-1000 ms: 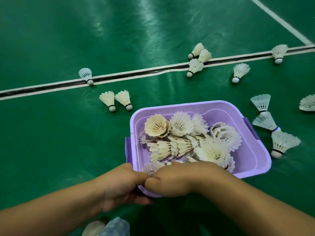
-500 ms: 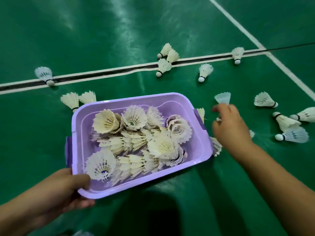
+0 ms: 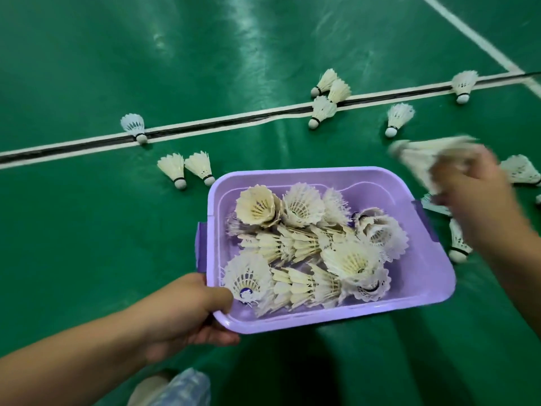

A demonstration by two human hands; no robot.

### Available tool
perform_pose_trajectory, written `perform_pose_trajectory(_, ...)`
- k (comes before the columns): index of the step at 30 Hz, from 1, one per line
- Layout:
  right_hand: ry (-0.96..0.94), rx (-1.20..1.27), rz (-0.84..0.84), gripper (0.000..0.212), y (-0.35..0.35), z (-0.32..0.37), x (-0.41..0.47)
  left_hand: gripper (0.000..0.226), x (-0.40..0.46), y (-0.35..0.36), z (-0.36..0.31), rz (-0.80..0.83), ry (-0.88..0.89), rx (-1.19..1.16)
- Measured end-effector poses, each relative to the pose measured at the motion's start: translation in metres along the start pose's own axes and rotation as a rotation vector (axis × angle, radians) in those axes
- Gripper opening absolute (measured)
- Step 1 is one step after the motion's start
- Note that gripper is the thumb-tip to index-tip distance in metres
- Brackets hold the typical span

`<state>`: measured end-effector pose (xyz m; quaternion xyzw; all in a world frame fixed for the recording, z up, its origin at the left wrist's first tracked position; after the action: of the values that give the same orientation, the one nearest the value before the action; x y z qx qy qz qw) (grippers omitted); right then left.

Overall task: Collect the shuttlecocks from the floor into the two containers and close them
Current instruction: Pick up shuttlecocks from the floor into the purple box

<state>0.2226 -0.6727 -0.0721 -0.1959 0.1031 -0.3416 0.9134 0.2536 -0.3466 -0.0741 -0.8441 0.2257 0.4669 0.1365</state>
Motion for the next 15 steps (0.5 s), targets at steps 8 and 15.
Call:
perform_pose_trajectory(8,-0.029,-0.491,0.806,0.019,0.084,0.069,-0.084,0.026,0.002,0.021,-0.005,0.085,0.047,0.055)
perform_pose_trajectory(15,-0.296,-0.832,0.674,0.019,0.132,0.037,-0.103,0.029,-0.001,0.021,-0.004,0.124,0.064,0.086)
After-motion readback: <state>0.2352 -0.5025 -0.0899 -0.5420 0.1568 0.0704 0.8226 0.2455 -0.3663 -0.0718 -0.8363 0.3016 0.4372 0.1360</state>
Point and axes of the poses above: each hand's wrist, its own x-axis towards the middle knuckle, its own y-axis out of the palm, z = x × y, the point moved 1 cm from there along x, towards the middle knuckle, and after that the axes turned 1 degree about y, right-handed, at the moved point
